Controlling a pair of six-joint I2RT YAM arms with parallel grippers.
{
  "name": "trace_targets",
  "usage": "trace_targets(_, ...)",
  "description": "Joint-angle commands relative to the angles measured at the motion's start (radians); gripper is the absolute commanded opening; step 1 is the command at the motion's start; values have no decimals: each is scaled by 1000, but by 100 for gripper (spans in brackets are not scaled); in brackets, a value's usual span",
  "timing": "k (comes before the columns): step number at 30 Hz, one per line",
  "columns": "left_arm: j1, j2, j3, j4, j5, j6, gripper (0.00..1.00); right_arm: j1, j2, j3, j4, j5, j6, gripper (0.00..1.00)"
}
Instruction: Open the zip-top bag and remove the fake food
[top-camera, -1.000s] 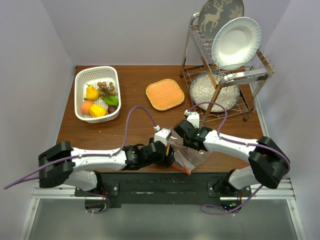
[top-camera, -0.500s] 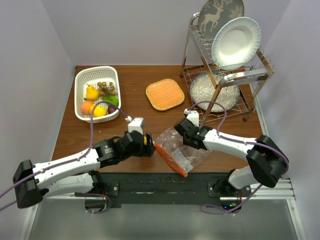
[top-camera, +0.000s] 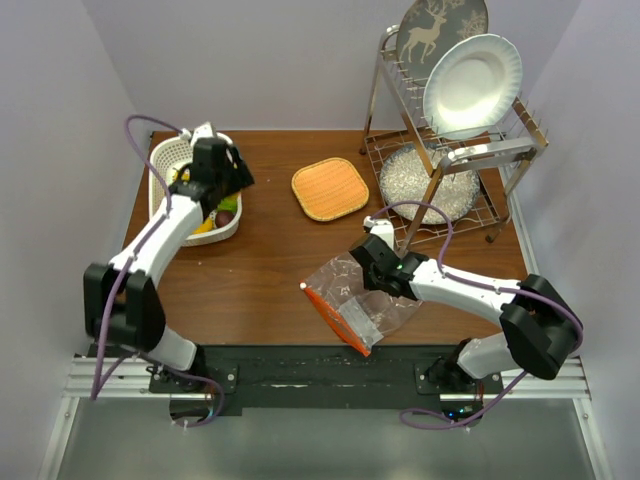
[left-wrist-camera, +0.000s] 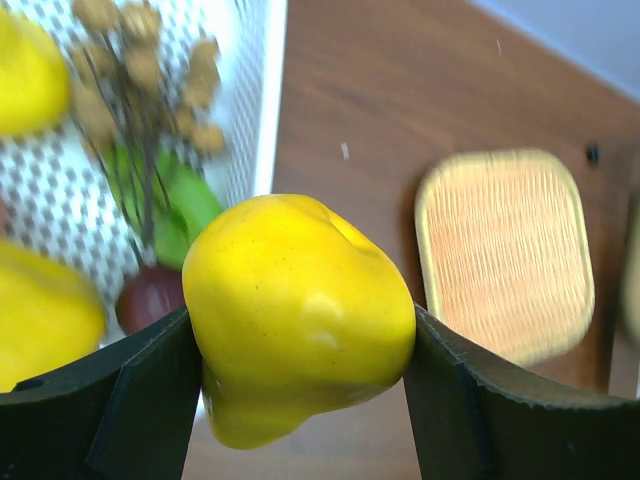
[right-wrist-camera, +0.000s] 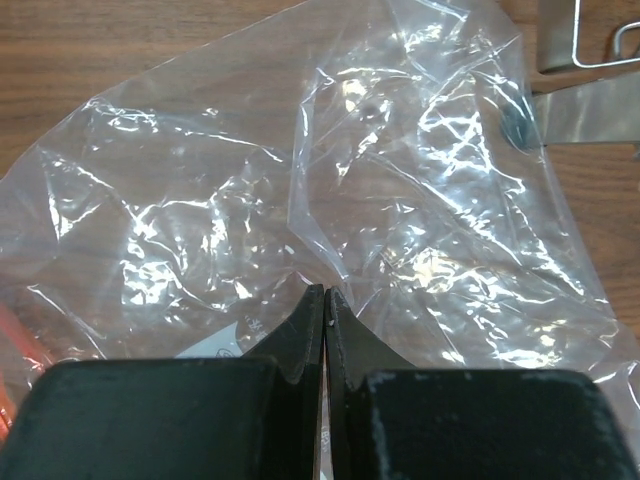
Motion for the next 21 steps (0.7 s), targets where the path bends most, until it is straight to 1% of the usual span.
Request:
trace_targets(1,104,201,250,60,16,83,38,-1,-26,29,34,-29,-34,0)
trace_targets(2,118,240,289,57,15,87,38,-1,-24,29,36,-35,-36,0)
trace_targets(3,139,312,356,48,15,89,38,-1,-21,30,38,-38,-42,0)
trace_targets(6,171,409,445,31,4,110,41,-1,-15,35,42,-52,-50,0)
trace_targets(9,196,521,528,28,1,138,66,-1,-9,37,47,-61,-59,0)
trace_targets(10,201,536,542,20,6,141,85,-1,-6,37,45,-60,-60,0)
trace_targets(11,204,549,556,11,7,146,92,-1,-3,38,44,-60,-62,0)
trace_targets(12,205,549,568,0,6,150,98,-1,-1,41,44,-61,-64,0)
trace_targets(13,205,540,567,0,0,162,100,-1,-3,38,45,-62,-62,0)
trace_targets(15,205,495,552,-4,-10,170,100,-1,-6,37,50,-66,-65,2)
trace_targets(18,204,426,521,-39,-21,164,100,-1,-6,43,48,-66,-68,13)
trace_targets(19,202,402,503,-50,-21,163,100,-1,-7,47,45,-66,-70,20)
trace_targets(20,199,376,477,-49,-17,163,100,-1,-9,50,44,-66,-71,23)
trace_targets(21,185,315,419,-49,-17,161,100,-1,-12,52,44,-66,-74,27)
